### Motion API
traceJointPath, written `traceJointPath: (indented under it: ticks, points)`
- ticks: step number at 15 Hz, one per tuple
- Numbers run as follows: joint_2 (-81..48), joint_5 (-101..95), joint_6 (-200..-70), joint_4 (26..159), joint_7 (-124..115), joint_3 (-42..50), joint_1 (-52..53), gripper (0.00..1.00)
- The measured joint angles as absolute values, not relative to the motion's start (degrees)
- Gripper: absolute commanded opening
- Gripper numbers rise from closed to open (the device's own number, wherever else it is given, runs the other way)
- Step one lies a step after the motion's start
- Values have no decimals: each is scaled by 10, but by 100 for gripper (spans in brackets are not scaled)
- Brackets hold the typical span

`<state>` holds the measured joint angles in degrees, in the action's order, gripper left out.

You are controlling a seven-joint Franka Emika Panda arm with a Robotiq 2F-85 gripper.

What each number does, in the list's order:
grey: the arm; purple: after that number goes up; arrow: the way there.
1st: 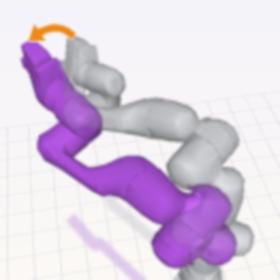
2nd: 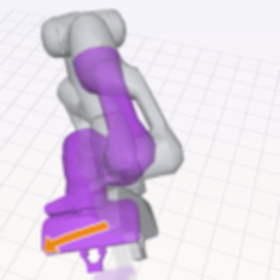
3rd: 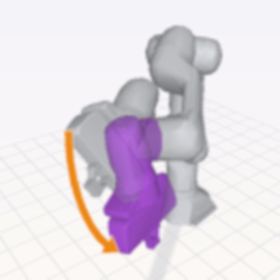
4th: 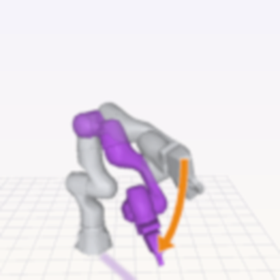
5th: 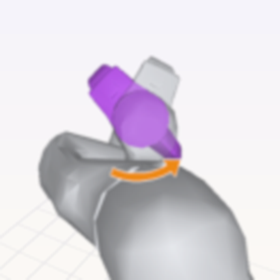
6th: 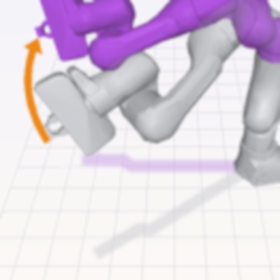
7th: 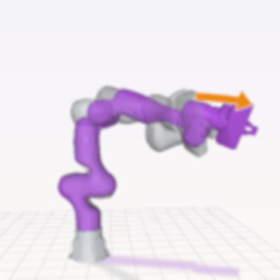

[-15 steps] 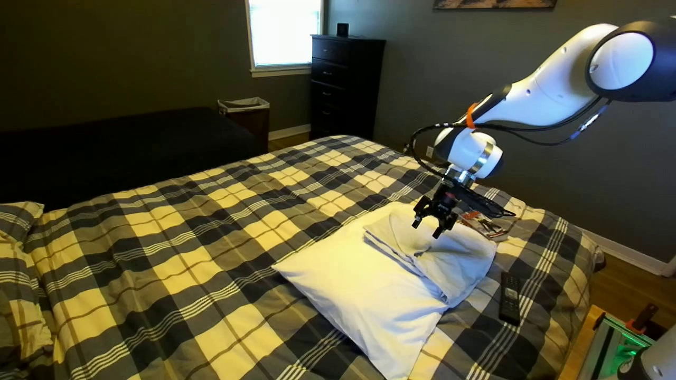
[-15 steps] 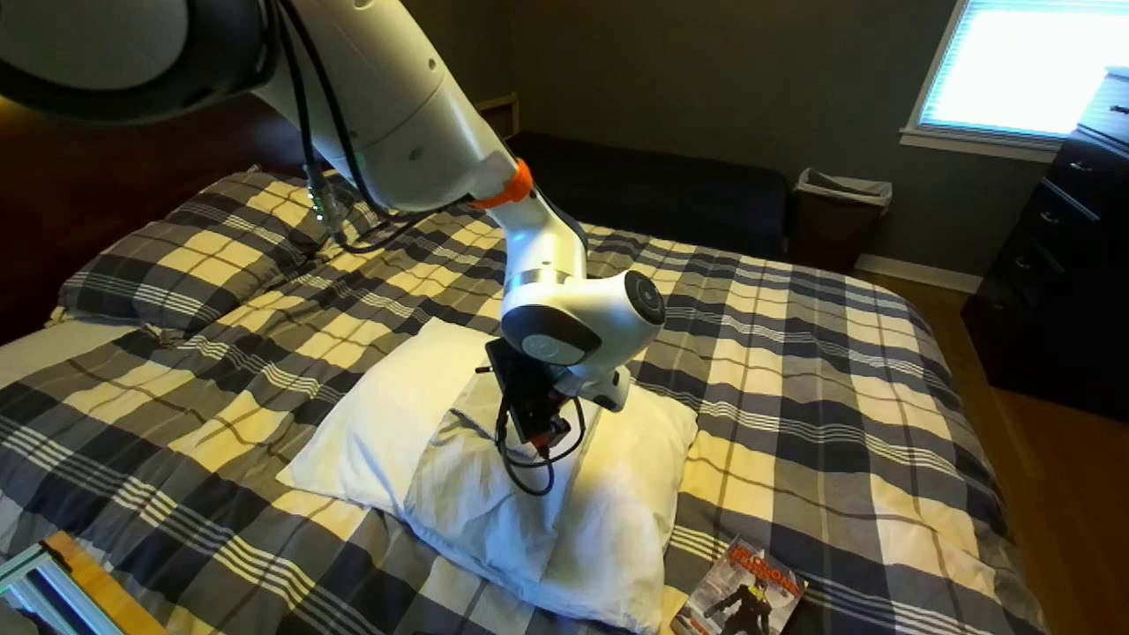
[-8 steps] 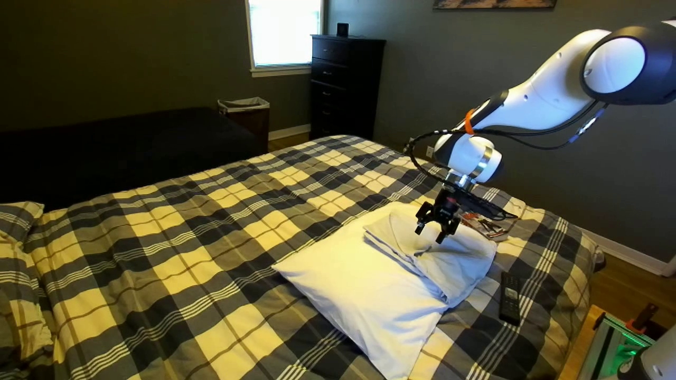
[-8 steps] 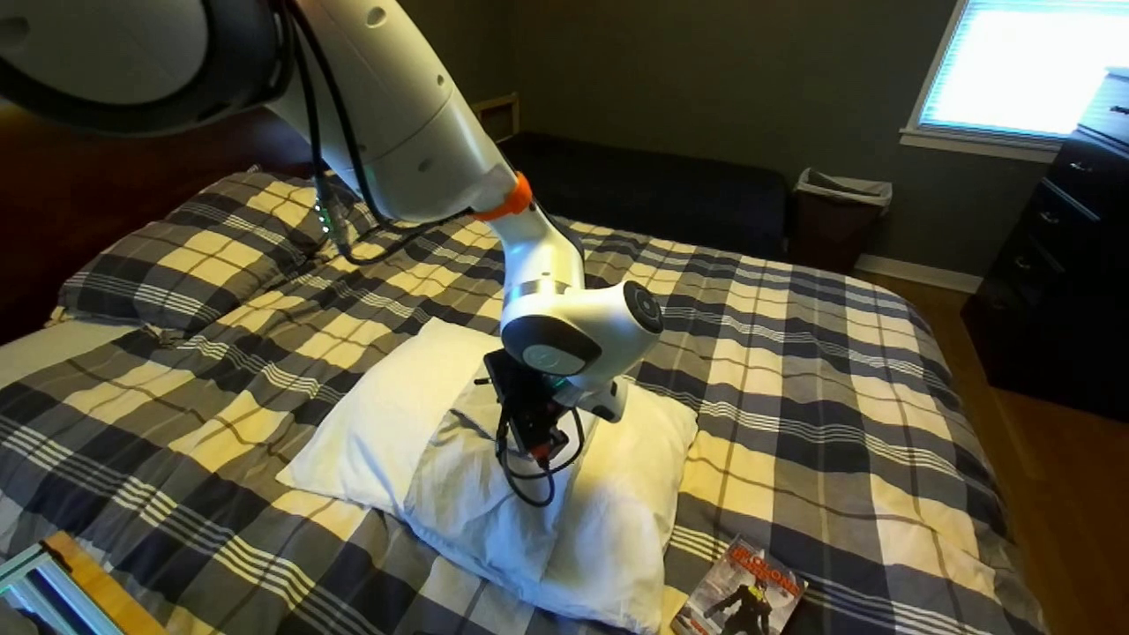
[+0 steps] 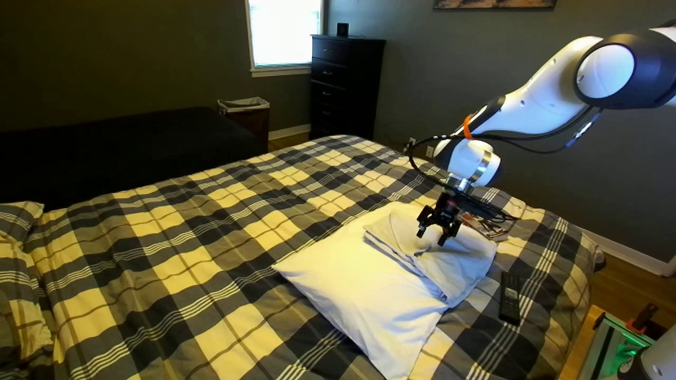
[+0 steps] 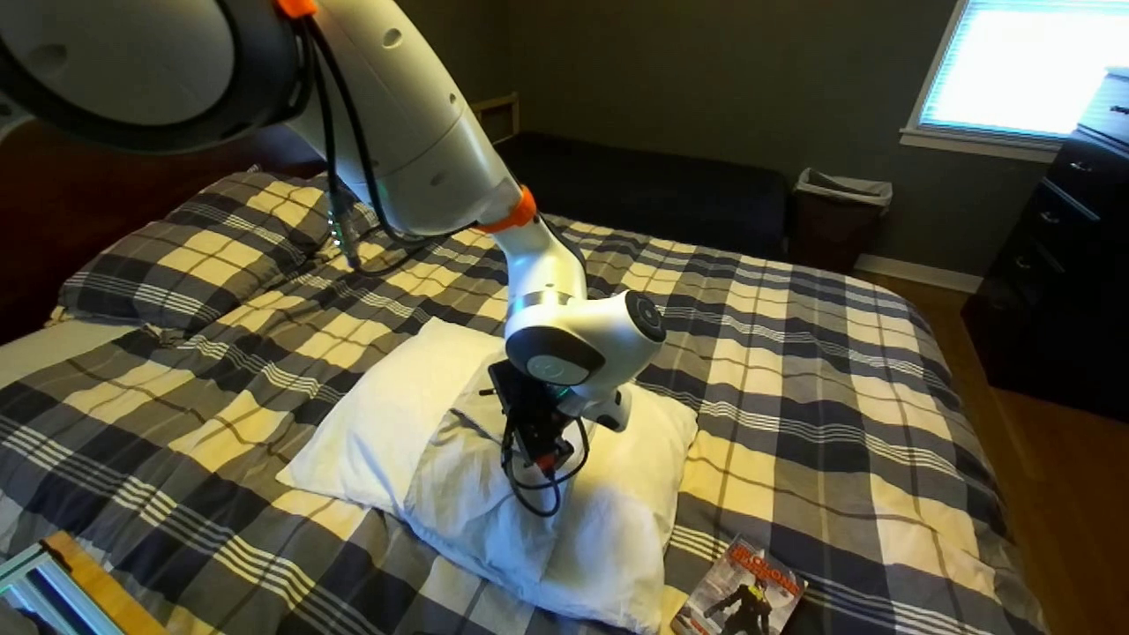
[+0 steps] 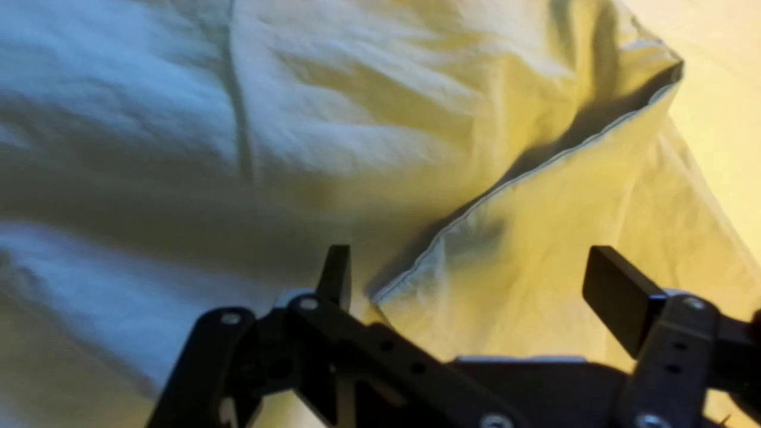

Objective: Unfold the left corner of the towel

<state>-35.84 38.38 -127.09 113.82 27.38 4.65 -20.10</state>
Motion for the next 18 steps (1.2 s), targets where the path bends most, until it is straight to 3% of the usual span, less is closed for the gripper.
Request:
traceJointPath:
  ticks: [3, 4, 5, 7, 15, 16, 18]
  points:
    - [-364, 384, -1286, 1134, 274, 46, -203, 100]
    - [-367, 384, -1288, 1131, 274, 46, -203, 94]
    - [-370, 384, -1289, 1128, 274, 45, -203, 74]
    - [-376, 384, -1289, 1123, 274, 43, -204, 70]
    - [-390, 384, -1289, 1106, 273, 37, -206, 7]
    - [-390, 385, -1289, 1105, 273, 36, -207, 1]
    - [-390, 387, -1289, 1102, 273, 32, -211, 0]
